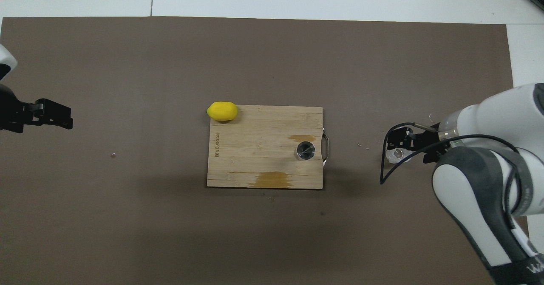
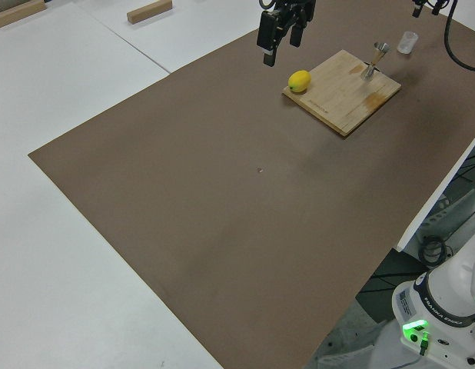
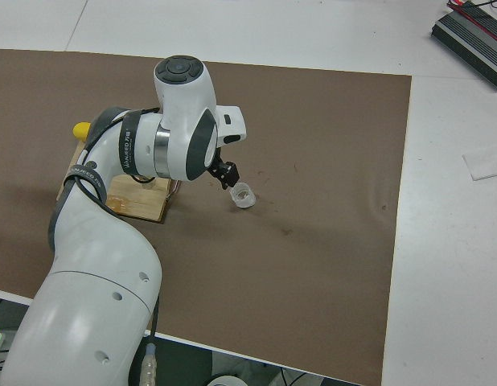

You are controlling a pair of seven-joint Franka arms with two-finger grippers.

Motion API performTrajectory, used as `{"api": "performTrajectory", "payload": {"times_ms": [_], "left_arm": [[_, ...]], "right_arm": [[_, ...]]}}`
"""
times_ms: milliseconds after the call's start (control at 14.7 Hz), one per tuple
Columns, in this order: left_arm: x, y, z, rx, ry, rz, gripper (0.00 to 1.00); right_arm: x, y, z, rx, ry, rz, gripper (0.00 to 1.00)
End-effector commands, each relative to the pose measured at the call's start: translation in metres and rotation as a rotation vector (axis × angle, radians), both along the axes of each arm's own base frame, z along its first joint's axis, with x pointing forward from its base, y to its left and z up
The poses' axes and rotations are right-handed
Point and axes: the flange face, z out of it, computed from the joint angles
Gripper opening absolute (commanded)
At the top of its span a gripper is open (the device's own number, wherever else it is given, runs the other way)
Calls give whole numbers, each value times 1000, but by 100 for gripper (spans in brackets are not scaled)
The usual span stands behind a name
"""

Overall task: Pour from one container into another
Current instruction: 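Set down the clear cup and withdraw the right gripper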

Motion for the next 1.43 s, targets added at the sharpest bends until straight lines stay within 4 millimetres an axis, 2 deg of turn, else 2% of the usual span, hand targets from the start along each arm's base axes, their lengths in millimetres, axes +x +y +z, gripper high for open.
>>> {"api": "performTrajectory", "payload": {"times_ms": [0, 136, 340, 544, 748, 952, 1088, 1360], "left_arm": [[-2, -1, 6, -12, -8, 13, 100], [-2, -1, 6, -12, -8, 13, 100], [-1, -1, 5, -12, -8, 13, 100], [-1, -1, 5, -12, -8, 13, 100], [-2, -1, 6, -12, -10, 13, 100], [-2, -1, 7, -12, -11, 13, 100], [-2, -1, 7, -12, -11, 13, 100], [-2, -1, 7, -12, -11, 13, 100]], "right_arm": [[18, -14, 51, -59, -70, 74, 100], [28, -22, 80, -115, -128, 110, 100], [45, -40, 106, -121, -144, 99, 100], [50, -44, 127, -118, -138, 98, 100], [49, -53, 137, -118, -126, 153, 100], [44, -56, 132, -112, -86, 198, 100], [43, -60, 135, -108, -91, 196, 100], [38, -55, 136, -107, -76, 209, 100]]}}
